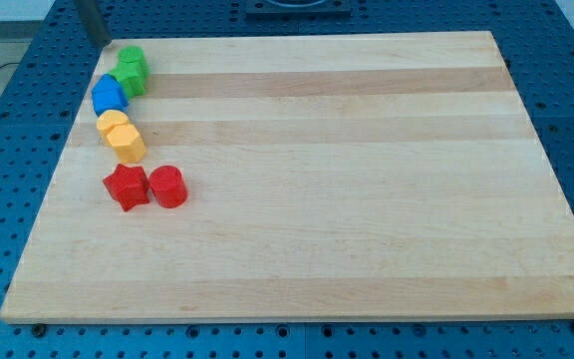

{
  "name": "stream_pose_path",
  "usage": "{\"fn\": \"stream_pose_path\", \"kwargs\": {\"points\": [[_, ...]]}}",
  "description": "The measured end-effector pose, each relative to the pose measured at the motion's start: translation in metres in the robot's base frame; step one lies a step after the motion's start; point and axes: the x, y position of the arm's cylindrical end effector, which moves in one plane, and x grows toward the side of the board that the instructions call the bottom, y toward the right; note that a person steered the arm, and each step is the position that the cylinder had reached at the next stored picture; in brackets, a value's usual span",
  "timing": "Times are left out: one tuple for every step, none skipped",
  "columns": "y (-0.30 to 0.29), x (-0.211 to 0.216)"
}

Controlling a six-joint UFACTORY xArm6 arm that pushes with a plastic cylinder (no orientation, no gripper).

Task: Move the blue triangle bottom diagonally to the green star

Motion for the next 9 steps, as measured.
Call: {"fn": "stream_pose_path", "kwargs": {"points": [[0.0, 0.053], [0.001, 0.098], [0.013, 0.123], [0.053, 0.134], [0.124, 0.134], [0.162, 0.134], [0.108, 0.134], [0.021, 0.134], [0.001, 0.142]]}}
